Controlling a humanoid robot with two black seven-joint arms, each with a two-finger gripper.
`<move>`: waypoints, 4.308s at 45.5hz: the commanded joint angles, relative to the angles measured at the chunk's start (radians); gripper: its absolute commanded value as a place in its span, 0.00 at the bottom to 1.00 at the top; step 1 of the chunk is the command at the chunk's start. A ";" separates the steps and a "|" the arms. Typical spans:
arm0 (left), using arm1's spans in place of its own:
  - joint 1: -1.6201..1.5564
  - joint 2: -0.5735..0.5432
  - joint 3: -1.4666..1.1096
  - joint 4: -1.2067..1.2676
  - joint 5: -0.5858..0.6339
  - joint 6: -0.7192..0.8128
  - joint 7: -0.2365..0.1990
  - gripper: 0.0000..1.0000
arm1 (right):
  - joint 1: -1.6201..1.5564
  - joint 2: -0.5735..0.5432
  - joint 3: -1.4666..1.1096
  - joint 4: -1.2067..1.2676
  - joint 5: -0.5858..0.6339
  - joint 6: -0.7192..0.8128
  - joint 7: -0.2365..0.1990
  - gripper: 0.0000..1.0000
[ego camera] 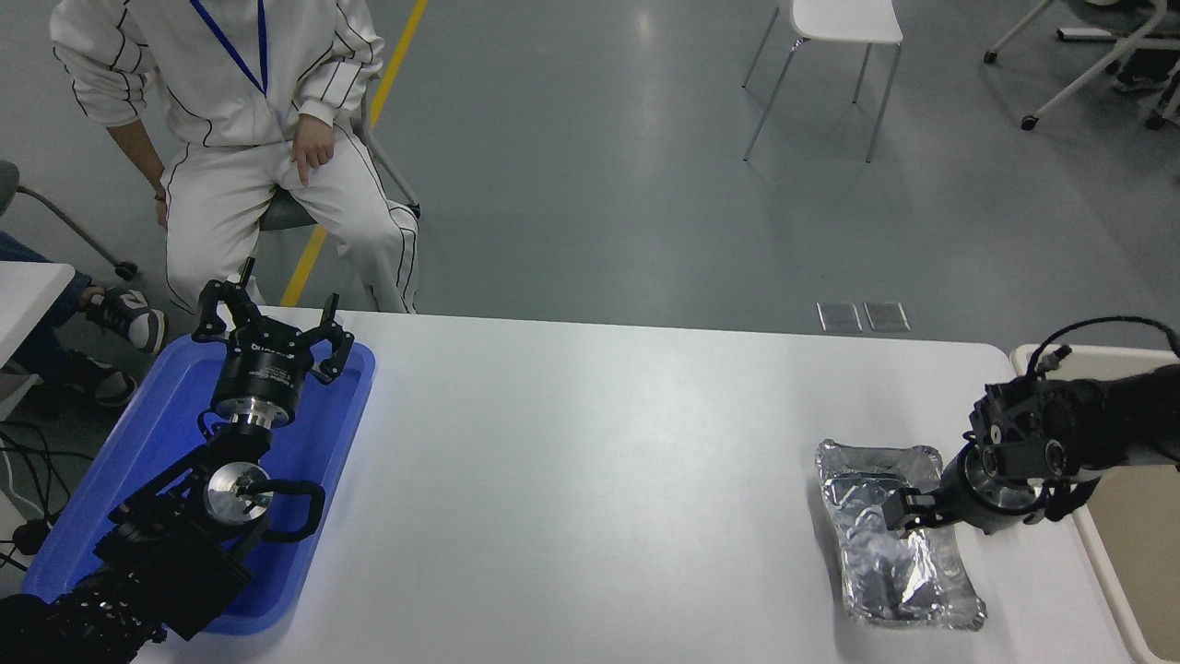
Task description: Pick up foil plate and place in dustbin
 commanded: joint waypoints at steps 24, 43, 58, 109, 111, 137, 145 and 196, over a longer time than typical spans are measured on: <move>0.000 0.000 0.000 0.000 0.000 0.000 0.000 1.00 | -0.077 -0.020 0.065 -0.054 0.048 0.026 -0.003 0.28; 0.000 0.000 0.000 0.000 0.000 0.000 0.000 1.00 | -0.068 -0.022 0.086 -0.034 0.081 0.121 -0.035 0.00; 0.000 0.000 0.000 0.000 0.000 0.002 0.000 1.00 | -0.031 -0.046 0.115 -0.031 0.081 0.184 -0.042 0.00; 0.000 0.000 0.000 0.000 0.000 0.000 0.001 1.00 | 0.969 -0.212 -0.150 0.464 0.095 0.483 -0.034 0.00; -0.002 0.000 0.000 0.000 0.000 0.000 0.001 1.00 | 1.001 -0.212 -0.170 0.466 0.095 0.483 -0.034 0.00; -0.002 0.000 0.000 0.000 0.000 0.000 0.001 1.00 | 1.142 -0.223 -0.279 0.463 0.097 0.483 -0.034 0.00; 0.000 0.000 0.000 0.000 0.000 0.000 0.001 1.00 | 1.139 -0.285 -0.372 0.460 0.095 0.483 -0.034 0.00; 0.001 0.000 0.000 0.000 0.000 0.000 0.000 1.00 | 1.044 -0.761 -0.644 0.293 -0.143 0.483 -0.042 0.00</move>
